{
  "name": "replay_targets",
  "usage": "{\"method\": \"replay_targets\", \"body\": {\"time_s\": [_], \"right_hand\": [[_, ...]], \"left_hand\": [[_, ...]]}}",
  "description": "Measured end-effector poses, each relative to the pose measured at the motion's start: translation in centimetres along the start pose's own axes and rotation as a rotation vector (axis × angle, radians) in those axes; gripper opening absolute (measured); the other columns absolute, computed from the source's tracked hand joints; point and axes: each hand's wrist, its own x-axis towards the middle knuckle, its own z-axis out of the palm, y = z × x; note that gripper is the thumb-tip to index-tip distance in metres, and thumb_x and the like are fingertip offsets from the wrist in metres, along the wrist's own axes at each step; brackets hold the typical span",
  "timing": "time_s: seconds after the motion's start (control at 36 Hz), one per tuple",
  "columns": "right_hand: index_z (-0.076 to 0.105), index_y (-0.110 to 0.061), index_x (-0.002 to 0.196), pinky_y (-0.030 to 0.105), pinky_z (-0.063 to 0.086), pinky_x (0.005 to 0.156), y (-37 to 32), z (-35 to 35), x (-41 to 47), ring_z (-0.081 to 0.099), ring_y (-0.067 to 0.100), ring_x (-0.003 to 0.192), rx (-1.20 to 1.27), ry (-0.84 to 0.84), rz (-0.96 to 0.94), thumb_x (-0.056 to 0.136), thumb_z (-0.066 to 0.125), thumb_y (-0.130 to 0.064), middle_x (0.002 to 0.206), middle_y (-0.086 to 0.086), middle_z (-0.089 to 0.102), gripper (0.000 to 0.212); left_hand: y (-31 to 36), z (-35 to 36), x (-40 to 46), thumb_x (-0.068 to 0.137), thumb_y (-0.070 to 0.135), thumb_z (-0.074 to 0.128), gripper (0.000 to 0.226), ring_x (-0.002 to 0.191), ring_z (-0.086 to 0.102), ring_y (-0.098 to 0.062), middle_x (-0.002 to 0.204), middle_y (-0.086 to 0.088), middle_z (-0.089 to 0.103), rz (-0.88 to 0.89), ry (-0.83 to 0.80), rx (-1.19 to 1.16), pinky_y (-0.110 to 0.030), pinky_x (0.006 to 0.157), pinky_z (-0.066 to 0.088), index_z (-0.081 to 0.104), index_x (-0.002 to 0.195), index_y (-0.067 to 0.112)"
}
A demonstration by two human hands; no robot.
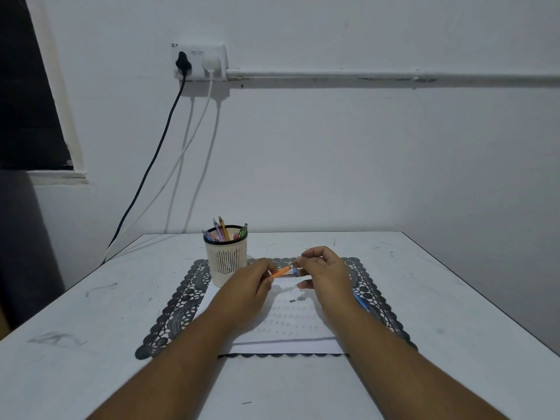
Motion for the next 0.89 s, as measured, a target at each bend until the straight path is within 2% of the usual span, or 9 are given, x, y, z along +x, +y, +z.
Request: {"method": "replay_targets", "body": {"time_s": [0.25,0.39,0.53,0.67,0.75,0.89], "right_hand": [[0.066,0.002,0.102,0.031,0.056,0.056,-0.27,-0.05,-0.14,0.068,0.020,0.074,0.052,-0.014,-0.008,0.092,0.070,0.001,0.090,0.017,0.077,0.011],[0.067,-0.002,0.095,0.031,0.055,0.056,0.16,0.00,0.05,0.067,0.019,0.072,0.016,-0.019,-0.013,0.090,0.073,0.001,0.086,0.016,0.075,0.008],[0.070,-0.001,0.091,0.033,0.056,0.058,0.42,0.01,0.09,0.067,0.015,0.071,-0.064,-0.046,-0.046,0.092,0.072,-0.001,0.076,0.007,0.072,0.002],[0.072,-0.002,0.089,0.036,0.055,0.062,0.44,0.06,-0.15,0.065,0.014,0.071,-0.142,-0.070,-0.080,0.093,0.071,-0.006,0.078,0.010,0.072,0.006],[0.074,-0.009,0.085,0.038,0.054,0.060,0.50,0.19,-0.32,0.064,0.018,0.070,-0.194,-0.067,-0.108,0.093,0.072,-0.008,0.080,0.012,0.073,0.008],[0.074,-0.016,0.085,0.045,0.056,0.058,0.27,0.13,-0.55,0.070,0.032,0.077,-0.303,-0.077,-0.198,0.093,0.072,-0.009,0.078,0.008,0.074,0.011]], "left_hand": [[-0.07,0.05,0.10,0.104,0.021,0.053,0.012,0.076,0.052,-0.002,0.083,0.014,0.058,0.012,0.020,-0.019,-0.019,0.059,0.030,0.058,0.106,0.032],[-0.01,0.09,-0.12,0.104,0.020,0.053,0.013,0.076,0.053,-0.002,0.081,0.012,0.058,0.026,0.030,-0.045,-0.019,0.059,0.031,0.059,0.105,0.032],[0.01,0.12,-0.05,0.103,0.018,0.054,0.016,0.078,0.054,-0.003,0.082,0.013,0.059,0.035,0.051,-0.063,-0.019,0.060,0.034,0.059,0.105,0.032],[-0.21,0.19,-0.01,0.102,0.016,0.054,0.018,0.078,0.055,-0.006,0.082,0.011,0.060,0.029,0.074,-0.080,-0.019,0.061,0.036,0.060,0.103,0.032],[-0.36,0.26,0.11,0.101,0.015,0.055,0.017,0.078,0.056,-0.006,0.083,0.011,0.060,0.024,0.083,-0.088,-0.019,0.061,0.036,0.061,0.103,0.031],[-0.42,0.31,0.30,0.100,0.012,0.057,0.018,0.076,0.056,-0.007,0.083,0.007,0.063,-0.003,0.093,-0.135,-0.018,0.060,0.037,0.064,0.104,0.028]]}}
